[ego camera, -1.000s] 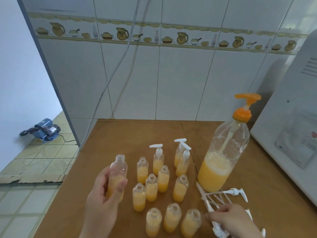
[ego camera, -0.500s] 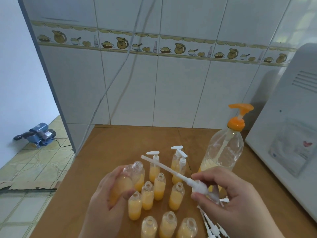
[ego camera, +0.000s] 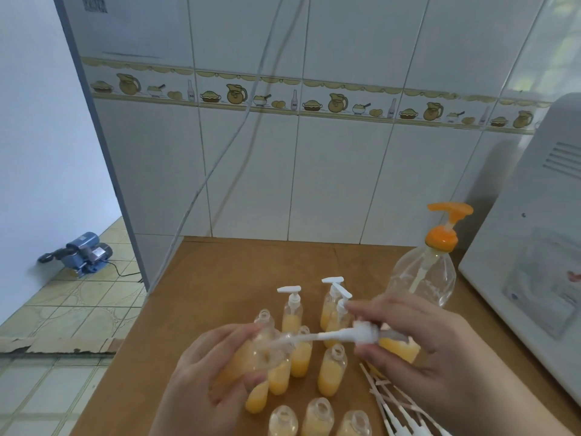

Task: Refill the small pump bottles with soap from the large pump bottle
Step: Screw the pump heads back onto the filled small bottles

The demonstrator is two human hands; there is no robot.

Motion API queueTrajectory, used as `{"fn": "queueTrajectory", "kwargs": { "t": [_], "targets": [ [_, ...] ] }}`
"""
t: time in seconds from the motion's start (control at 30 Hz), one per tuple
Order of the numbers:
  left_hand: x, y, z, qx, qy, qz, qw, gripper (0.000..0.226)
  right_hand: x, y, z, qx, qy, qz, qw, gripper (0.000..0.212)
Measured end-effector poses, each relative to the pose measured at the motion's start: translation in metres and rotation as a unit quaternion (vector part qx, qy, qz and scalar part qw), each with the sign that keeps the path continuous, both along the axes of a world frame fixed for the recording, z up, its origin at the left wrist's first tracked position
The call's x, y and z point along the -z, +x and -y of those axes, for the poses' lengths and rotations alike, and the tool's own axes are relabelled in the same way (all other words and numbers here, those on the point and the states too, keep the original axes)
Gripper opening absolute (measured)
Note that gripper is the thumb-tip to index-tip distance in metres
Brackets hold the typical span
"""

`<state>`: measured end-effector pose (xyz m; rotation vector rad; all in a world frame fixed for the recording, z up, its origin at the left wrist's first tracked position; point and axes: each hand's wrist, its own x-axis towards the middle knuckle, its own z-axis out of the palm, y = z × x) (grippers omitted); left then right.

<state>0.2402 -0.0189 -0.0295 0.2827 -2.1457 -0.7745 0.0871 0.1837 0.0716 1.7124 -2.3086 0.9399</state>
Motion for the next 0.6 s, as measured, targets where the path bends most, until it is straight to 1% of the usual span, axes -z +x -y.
{"fn": "queueTrajectory", "kwargs": {
  "t": [0.03, 0.1, 0.17, 0.23, 0.3, 0.4, 0.43, 0.47, 0.5, 0.53, 0.6],
  "targets": [
    [-0.002, 0.000, -0.003, 0.009, 0.004, 0.004, 1.000, 0.052, -0.002, 0.005, 0.005, -0.007, -0.013, 0.025, 1.000, 0.041],
    [-0.007, 0.001, -0.012, 0.029, 0.046, 0.016, 0.998, 0.054, -0.003, 0.017, 0.018, -0.001, -0.040, 0.101, 0.994, 0.045],
    [-0.013, 0.001, -0.024, 0.046, 0.115, 0.020, 0.992, 0.056, 0.004, 0.029, 0.033, 0.018, -0.068, 0.195, 0.978, 0.043],
    [-0.014, 0.000, -0.035, 0.066, 0.209, 0.007, 0.976, 0.054, 0.013, 0.041, 0.045, 0.051, -0.103, 0.273, 0.955, 0.043],
    [-0.014, 0.001, -0.041, 0.077, 0.285, 0.006, 0.955, 0.053, 0.021, 0.047, 0.053, 0.084, -0.130, 0.330, 0.931, 0.052],
    [-0.014, 0.002, -0.042, 0.090, 0.326, 0.021, 0.941, 0.054, 0.024, 0.044, 0.058, 0.088, -0.143, 0.390, 0.906, 0.068],
    [-0.015, 0.002, -0.042, 0.088, 0.328, 0.028, 0.940, 0.049, 0.024, 0.042, 0.058, 0.069, -0.148, 0.428, 0.889, 0.070],
    [-0.016, 0.001, -0.042, 0.085, 0.334, 0.029, 0.938, 0.043, 0.022, 0.040, 0.058, 0.036, -0.163, 0.478, 0.862, 0.067],
    [-0.017, 0.000, -0.043, 0.078, 0.347, 0.027, 0.934, 0.040, 0.020, 0.040, 0.058, 0.005, -0.181, 0.528, 0.830, 0.058],
    [-0.017, -0.001, -0.043, 0.074, 0.360, 0.026, 0.930, 0.042, 0.019, 0.039, 0.058, -0.013, -0.195, 0.560, 0.805, 0.051],
    [-0.018, -0.001, -0.046, 0.077, 0.378, 0.028, 0.922, 0.046, 0.024, 0.039, 0.060, -0.016, -0.215, 0.581, 0.785, 0.049]
  ]
}}
